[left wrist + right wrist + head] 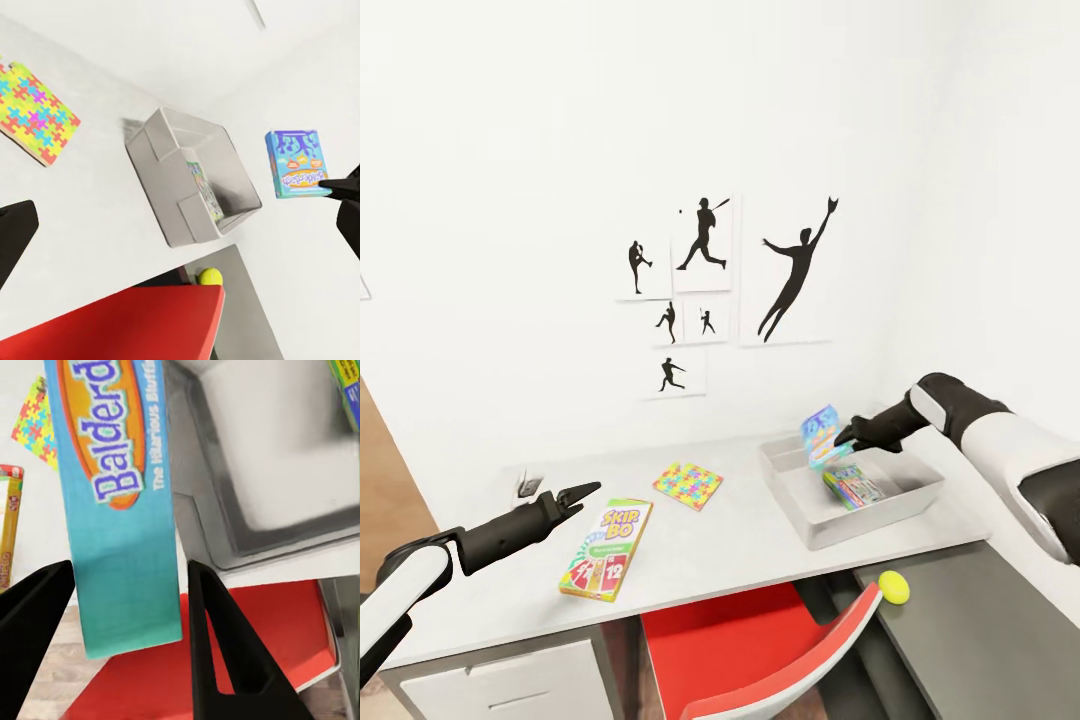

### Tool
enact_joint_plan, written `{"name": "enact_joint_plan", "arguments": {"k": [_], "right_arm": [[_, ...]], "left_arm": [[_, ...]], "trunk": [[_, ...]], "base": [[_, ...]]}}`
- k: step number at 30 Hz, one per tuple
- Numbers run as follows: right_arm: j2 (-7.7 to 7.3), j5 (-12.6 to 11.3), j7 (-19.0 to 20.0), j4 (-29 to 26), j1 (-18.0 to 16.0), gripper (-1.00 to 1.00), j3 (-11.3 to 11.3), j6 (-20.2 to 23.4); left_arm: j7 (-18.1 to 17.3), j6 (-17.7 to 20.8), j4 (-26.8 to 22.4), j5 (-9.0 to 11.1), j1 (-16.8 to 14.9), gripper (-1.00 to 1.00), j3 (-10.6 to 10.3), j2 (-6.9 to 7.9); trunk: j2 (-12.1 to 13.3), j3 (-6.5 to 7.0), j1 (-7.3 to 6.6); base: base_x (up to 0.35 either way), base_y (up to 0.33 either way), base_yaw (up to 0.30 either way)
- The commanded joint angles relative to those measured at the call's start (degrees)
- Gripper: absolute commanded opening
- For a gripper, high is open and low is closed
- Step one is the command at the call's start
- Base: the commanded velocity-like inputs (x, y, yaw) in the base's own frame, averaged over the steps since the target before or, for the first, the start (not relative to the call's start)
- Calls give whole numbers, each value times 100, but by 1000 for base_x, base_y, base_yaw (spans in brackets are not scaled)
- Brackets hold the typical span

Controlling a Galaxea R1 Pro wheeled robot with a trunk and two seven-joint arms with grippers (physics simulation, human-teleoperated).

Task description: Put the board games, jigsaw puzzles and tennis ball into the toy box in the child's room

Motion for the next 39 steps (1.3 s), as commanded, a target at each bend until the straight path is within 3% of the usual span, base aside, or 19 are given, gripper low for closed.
{"name": "enact_joint_plan", "arguments": {"k": [1,6,15,23,31,39], "right_arm": [[-6,12,220,-5,-3,-100,226,9],[5,22,536,-3,25,-100,599,9],[74,35,584,-10,39,-100,666,9],[27,44,579,-10,36,-100,688,9],[20,30,584,-6,20,-100,1180,9],[1,-8,590,-1,-85,-100,1256,9]], "left_arm": [[-8,14,4,24,-5,100,-9,3],[-12,14,4,24,-5,100,-9,5],[-14,14,6,24,-5,100,-9,11],[-14,14,4,24,-5,100,-9,12],[-14,81,4,24,-5,100,-7,12],[-14,124,4,24,-5,100,-1,17]], "trunk": [[-5,-2,2],[-5,-2,2],[-5,-2,2],[-5,-2,2],[-5,-37,2],[-5,-110,2]], "base": [[0,-1,0],[0,0,0],[0,0,0],[0,0,0],[0,0,0],[0,0,0]]}}
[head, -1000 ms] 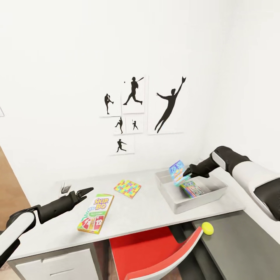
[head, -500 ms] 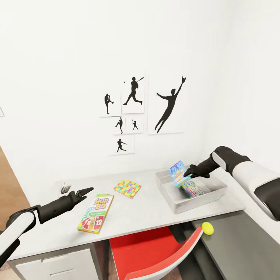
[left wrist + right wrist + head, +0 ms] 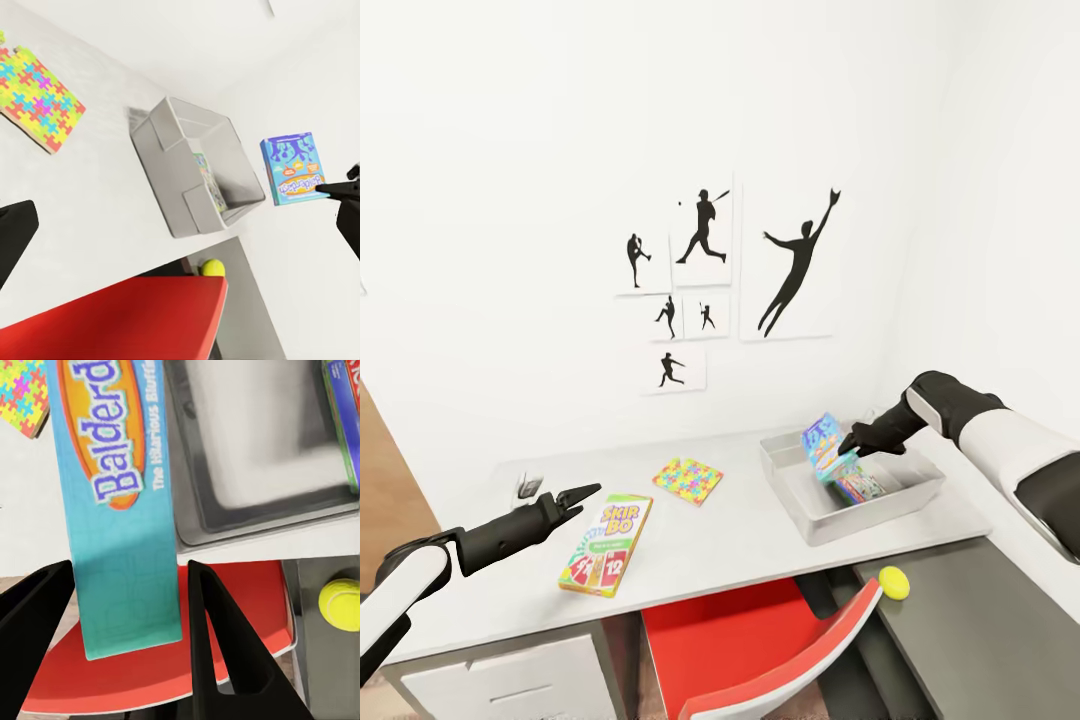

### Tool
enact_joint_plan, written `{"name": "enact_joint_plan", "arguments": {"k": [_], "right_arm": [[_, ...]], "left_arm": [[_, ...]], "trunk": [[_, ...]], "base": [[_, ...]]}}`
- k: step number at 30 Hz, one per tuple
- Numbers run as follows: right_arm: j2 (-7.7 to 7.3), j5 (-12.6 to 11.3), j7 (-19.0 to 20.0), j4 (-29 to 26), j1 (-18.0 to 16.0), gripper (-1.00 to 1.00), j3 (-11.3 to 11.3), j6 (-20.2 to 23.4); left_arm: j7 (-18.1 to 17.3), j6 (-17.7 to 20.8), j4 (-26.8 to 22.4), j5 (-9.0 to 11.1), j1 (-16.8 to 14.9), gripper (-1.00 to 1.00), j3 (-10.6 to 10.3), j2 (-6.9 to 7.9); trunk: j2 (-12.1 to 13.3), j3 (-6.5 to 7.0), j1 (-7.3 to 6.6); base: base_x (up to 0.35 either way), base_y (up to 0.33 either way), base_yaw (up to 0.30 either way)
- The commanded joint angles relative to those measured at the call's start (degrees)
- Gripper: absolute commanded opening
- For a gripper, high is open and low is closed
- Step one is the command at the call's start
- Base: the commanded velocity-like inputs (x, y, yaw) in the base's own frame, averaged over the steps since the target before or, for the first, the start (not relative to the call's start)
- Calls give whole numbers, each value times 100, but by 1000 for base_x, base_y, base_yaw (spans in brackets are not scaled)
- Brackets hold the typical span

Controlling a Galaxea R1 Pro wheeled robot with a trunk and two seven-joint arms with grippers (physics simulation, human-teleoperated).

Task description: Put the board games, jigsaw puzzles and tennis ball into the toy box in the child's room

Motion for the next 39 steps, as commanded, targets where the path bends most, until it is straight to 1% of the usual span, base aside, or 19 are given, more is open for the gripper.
{"name": "enact_joint_plan", "arguments": {"k": [1,8,11,13,16,18,19,21,23,26,28,32,39], "right_arm": [[-8,5,46,-8,-46,-100,45,10],[14,-25,48,-12,-161,-100,33,10],[18,-29,48,-15,-206,-100,30,10],[14,-31,52,-16,-267,-100,35,10],[8,-36,61,-16,-336,-100,35,10],[13,-45,68,-16,-385,-100,31,10],[18,-46,70,-16,-407,-100,30,10],[47,-48,78,-16,-501,-100,30,10],[79,-50,81,-16,-550,-100,24,10],[111,-38,83,-16,-573,-100,17,10],[151,-23,83,-16,-578,-100,20,10],[253,0,83,-4,-582,-100,30,10],[283,10,83,36,-584,-100,40,10]], "left_arm": [[-8,15,3,22,-8,100,-9,5],[-14,62,3,22,-8,100,-7,7],[-16,171,-5,22,-8,100,6,11],[-16,283,-27,22,-8,100,69,13],[-16,726,-60,23,-8,100,344,12],[-16,1222,-70,24,-8,100,752,6],[-16,1349,-71,25,-8,100,867,5],[-13,1800,-74,23,-11,100,1296,-1],[-8,2141,-75,23,-37,100,1627,7],[-2,2344,-76,28,-64,100,1860,29],[-1,2391,-65,34,-71,100,1909,64],[1,2431,-20,38,-77,100,1912,93],[1,2436,17,38,-78,100,1920,103]], "trunk": [[-12,-21,3],[-12,-87,3],[-12,-115,3],[-12,-134,3],[-12,-162,3],[-12,-181,3],[-12,-191,3],[-12,-209,3],[-12,-228,3],[-12,-257,3],[-12,-276,3],[-12,-313,3],[-12,-379,3]], "base": [[0,0,0],[0,0,0],[0,0,0],[0,0,0],[0,0,0],[0,0,0],[0,0,0],[0,0,0],[0,0,0],[0,0,0],[0,0,0],[0,0,0],[0,0,0]]}}
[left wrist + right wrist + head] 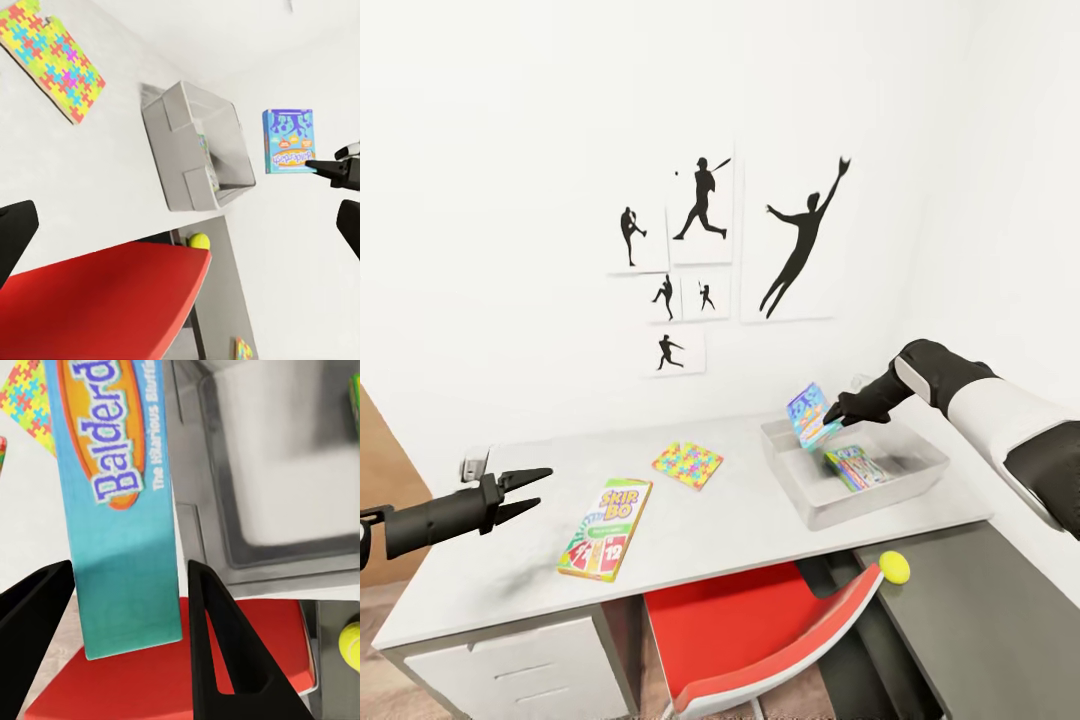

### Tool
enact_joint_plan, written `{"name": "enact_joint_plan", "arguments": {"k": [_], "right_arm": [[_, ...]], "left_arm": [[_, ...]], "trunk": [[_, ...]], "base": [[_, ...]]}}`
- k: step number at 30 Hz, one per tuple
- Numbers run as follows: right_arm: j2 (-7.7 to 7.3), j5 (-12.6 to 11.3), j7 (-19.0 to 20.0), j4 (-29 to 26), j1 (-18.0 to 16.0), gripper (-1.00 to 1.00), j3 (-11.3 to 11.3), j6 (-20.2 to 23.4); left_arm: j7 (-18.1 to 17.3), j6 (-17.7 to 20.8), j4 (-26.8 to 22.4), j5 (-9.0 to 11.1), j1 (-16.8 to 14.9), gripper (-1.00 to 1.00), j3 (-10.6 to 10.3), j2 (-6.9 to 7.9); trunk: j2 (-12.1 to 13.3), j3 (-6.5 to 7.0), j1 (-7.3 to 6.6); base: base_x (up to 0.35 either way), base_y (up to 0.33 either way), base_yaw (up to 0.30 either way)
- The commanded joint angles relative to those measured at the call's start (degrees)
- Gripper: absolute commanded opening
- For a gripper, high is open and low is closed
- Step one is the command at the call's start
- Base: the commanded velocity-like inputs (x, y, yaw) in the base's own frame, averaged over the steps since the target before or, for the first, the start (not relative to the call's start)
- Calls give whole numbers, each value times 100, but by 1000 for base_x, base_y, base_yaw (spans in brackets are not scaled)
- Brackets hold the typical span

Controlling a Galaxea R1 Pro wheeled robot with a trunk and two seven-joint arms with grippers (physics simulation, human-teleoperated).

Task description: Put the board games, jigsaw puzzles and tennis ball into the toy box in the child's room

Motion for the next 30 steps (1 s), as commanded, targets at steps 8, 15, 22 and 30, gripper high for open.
{"name": "enact_joint_plan", "arguments": {"k": [8,15,22,30], "right_arm": [[-10,7,42,2,-8,-100,55,10],[-11,11,42,2,-43,-100,55,10],[-18,18,42,2,-132,-100,56,10],[-31,9,42,-19,-222,-100,54,10]], "left_arm": [[-59,18,14,-62,-6,100,30,1],[-57,19,14,-67,-6,100,28,1],[-59,18,14,-64,-6,100,28,1],[-57,18,14,-63,-6,100,28,1]], "trunk": [[-14,-89,3],[-14,-155,3],[-14,-221,3],[-14,-297,3]], "base": [[0,0,0],[0,0,0],[0,0,0],[0,0,0]]}}
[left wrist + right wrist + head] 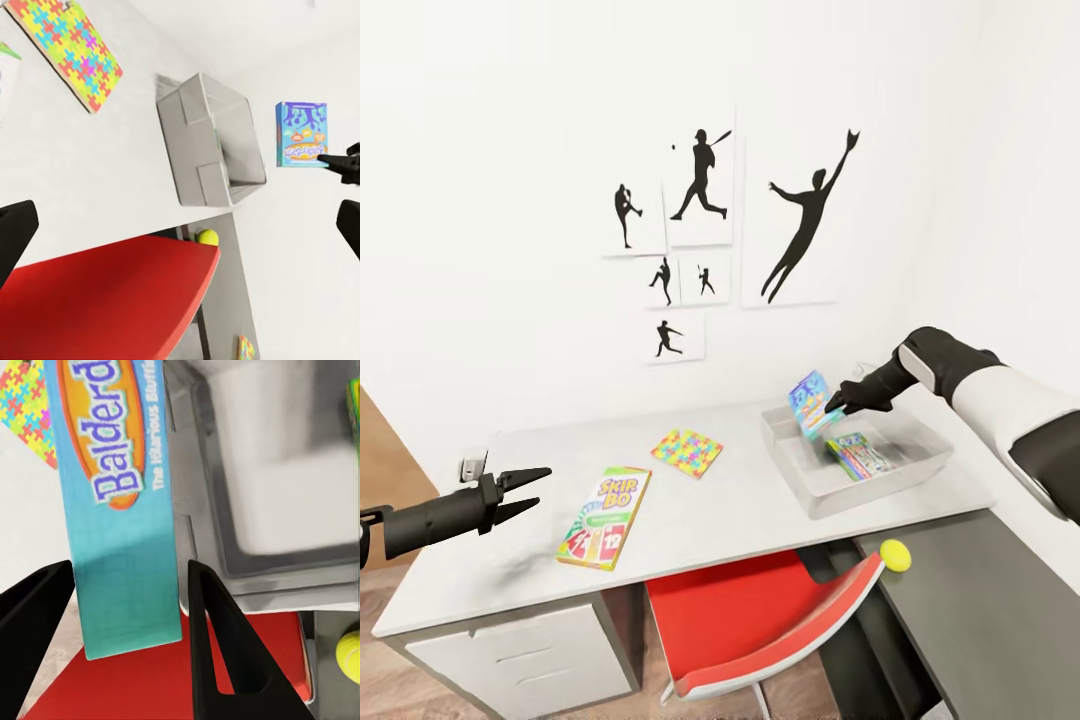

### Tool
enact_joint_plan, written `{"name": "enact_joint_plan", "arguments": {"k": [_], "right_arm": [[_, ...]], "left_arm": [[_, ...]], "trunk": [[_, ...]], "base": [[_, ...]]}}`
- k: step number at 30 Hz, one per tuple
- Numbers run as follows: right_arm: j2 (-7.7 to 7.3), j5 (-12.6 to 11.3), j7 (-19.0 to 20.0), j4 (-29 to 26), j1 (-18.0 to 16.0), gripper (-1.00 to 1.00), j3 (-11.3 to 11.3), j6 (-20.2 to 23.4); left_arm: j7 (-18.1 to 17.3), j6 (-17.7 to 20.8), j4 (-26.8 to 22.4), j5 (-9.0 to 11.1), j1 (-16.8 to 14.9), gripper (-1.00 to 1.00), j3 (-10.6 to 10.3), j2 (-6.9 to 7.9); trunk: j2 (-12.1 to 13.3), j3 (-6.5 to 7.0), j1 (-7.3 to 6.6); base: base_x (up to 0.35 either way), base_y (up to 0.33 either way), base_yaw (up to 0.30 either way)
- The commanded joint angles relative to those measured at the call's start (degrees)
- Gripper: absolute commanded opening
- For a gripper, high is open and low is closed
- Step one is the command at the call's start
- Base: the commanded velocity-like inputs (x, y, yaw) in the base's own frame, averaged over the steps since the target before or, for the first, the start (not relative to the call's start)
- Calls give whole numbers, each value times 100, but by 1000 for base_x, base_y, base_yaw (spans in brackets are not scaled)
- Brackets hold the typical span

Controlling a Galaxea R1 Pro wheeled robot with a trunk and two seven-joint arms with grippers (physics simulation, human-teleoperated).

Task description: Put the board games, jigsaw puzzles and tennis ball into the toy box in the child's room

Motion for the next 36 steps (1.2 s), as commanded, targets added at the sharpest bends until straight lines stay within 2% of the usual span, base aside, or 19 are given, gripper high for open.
{"name": "enact_joint_plan", "arguments": {"k": [1,11,20,24,27,28,29,31,32,34,36], "right_arm": [[-3,13,43,-7,-56,-100,46,9],[7,-1,43,7,-406,-100,31,9],[25,4,43,-27,-485,-100,22,9],[25,8,40,-10,-485,-100,28,9],[25,11,40,1,-482,-100,30,9],[36,12,37,3,-480,-100,32,9],[43,12,36,4,-479,-100,33,9],[84,13,35,10,-478,-100,37,9],[100,13,35,13,-478,-100,39,9],[158,13,35,19,-472,-100,49,9],[183,14,36,22,-470,-100,54,9]], "left_arm": [[-59,19,1,-57,-6,100,5,0],[-61,19,1,-65,-4,100,5,0],[-78,24,-69,-43,15,100,28,13],[-89,24,-114,6,2,100,182,57],[-100,24,-157,45,-27,100,339,328],[-96,24,-200,128,-56,100,378,541],[-92,17,-212,182,-77,100,386,610],[-70,-12,-242,545,-186,100,405,882],[-63,-17,-246,664,-214,100,407,957],[-41,-27,-261,1161,-283,100,418,1288],[-29,-36,-272,1537,-312,100,421,1556]], "trunk": [[-13,-23,3],[-13,-117,3],[-13,-202,3],[-13,-240,3],[-13,-268,3],[-13,-278,3],[-13,-287,3],[-13,-306,3],[-13,-315,3],[-13,-334,3],[-13,-353,3]], "base": [[0,0,0],[0,0,0],[0,0,0],[0,0,0],[0,0,0],[0,0,0],[0,0,0],[0,0,0],[0,0,0],[0,0,0],[0,0,0]]}}
